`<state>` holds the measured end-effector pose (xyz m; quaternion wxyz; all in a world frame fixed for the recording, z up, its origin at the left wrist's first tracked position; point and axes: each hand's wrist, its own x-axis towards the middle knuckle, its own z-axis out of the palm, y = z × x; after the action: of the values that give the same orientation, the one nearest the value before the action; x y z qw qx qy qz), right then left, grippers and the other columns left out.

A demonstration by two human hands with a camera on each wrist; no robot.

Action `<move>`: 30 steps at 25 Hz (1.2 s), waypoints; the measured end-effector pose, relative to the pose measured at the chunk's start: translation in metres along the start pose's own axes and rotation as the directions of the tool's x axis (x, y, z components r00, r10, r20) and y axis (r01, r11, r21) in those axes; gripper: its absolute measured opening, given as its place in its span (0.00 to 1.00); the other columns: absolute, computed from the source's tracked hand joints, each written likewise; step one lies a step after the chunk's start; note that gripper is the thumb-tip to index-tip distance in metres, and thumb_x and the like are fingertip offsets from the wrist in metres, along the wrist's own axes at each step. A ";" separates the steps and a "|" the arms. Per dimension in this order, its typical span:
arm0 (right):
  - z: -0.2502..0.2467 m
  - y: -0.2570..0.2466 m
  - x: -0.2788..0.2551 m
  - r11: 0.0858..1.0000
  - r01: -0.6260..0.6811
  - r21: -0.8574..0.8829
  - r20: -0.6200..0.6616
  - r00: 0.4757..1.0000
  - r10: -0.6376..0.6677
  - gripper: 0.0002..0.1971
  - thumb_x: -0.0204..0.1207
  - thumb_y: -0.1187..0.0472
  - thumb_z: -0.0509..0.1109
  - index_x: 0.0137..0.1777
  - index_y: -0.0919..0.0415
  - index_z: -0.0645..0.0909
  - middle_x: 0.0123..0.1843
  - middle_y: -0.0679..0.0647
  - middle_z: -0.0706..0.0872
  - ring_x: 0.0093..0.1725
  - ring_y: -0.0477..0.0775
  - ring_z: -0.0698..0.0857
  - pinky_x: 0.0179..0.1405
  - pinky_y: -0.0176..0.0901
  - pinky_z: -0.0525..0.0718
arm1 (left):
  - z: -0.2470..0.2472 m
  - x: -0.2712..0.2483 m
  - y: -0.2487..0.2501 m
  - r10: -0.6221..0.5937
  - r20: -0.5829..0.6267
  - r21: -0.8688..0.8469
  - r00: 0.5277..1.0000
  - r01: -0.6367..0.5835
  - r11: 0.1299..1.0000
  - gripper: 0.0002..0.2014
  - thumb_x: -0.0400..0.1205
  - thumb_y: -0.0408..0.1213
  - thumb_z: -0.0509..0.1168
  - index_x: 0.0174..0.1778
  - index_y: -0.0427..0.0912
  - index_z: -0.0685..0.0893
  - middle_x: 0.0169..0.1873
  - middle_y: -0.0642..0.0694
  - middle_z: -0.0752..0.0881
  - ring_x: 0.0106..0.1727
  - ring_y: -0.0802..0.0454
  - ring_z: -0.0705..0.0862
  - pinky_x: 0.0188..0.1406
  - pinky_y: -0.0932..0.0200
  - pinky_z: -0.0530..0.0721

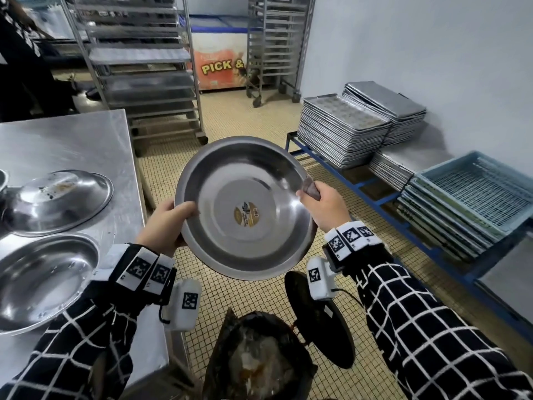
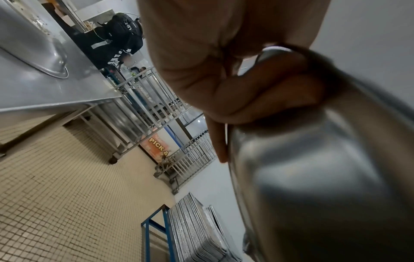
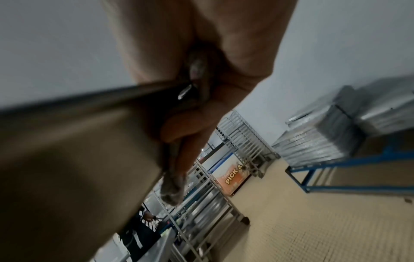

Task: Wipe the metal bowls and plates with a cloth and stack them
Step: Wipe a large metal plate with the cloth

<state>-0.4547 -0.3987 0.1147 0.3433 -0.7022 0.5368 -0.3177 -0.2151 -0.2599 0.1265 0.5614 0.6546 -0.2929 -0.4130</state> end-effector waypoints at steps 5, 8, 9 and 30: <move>0.029 -0.005 -0.030 0.888 -0.176 0.426 -0.109 0.964 0.243 0.04 0.78 0.62 0.69 0.45 0.60 0.77 0.42 0.51 0.83 0.40 0.45 0.83 0.33 0.28 0.78 | 0.016 -0.011 -0.010 0.131 0.050 -0.064 0.990 -0.128 0.990 0.16 0.79 0.30 0.66 0.60 0.53 0.77 0.40 0.46 0.86 0.38 0.50 0.86 0.34 0.58 0.84; 0.051 -0.018 -0.044 0.761 -0.190 0.620 -0.096 0.945 0.314 0.05 0.77 0.63 0.70 0.51 0.60 0.77 0.49 0.56 0.86 0.46 0.52 0.87 0.44 0.44 0.87 | 0.032 -0.020 -0.008 0.098 0.037 -0.114 0.995 -0.093 0.989 0.09 0.81 0.33 0.65 0.56 0.44 0.77 0.41 0.45 0.85 0.40 0.50 0.85 0.38 0.57 0.83; 0.054 -0.022 -0.045 0.753 -0.176 0.634 -0.095 0.949 0.302 0.05 0.77 0.62 0.70 0.51 0.60 0.77 0.49 0.57 0.86 0.46 0.53 0.87 0.45 0.47 0.88 | 0.034 -0.020 -0.007 0.089 0.007 -0.139 0.996 -0.087 0.986 0.06 0.81 0.32 0.64 0.52 0.42 0.78 0.41 0.44 0.85 0.41 0.48 0.85 0.42 0.55 0.84; 0.061 0.008 -0.034 0.624 0.460 -0.632 0.365 0.887 -0.285 0.29 0.84 0.43 0.34 0.83 0.46 0.55 0.83 0.51 0.62 0.84 0.53 0.50 0.82 0.53 0.42 | 0.015 -0.011 0.009 0.123 -0.043 0.061 0.991 -0.120 0.991 0.09 0.79 0.23 0.58 0.43 0.43 0.76 0.35 0.41 0.81 0.30 0.47 0.84 0.26 0.56 0.85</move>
<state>-0.4164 -0.3585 0.0712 0.0354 -0.9066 0.4146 -0.0702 -0.2329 -0.2600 0.1368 0.5728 0.6611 -0.3311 -0.3538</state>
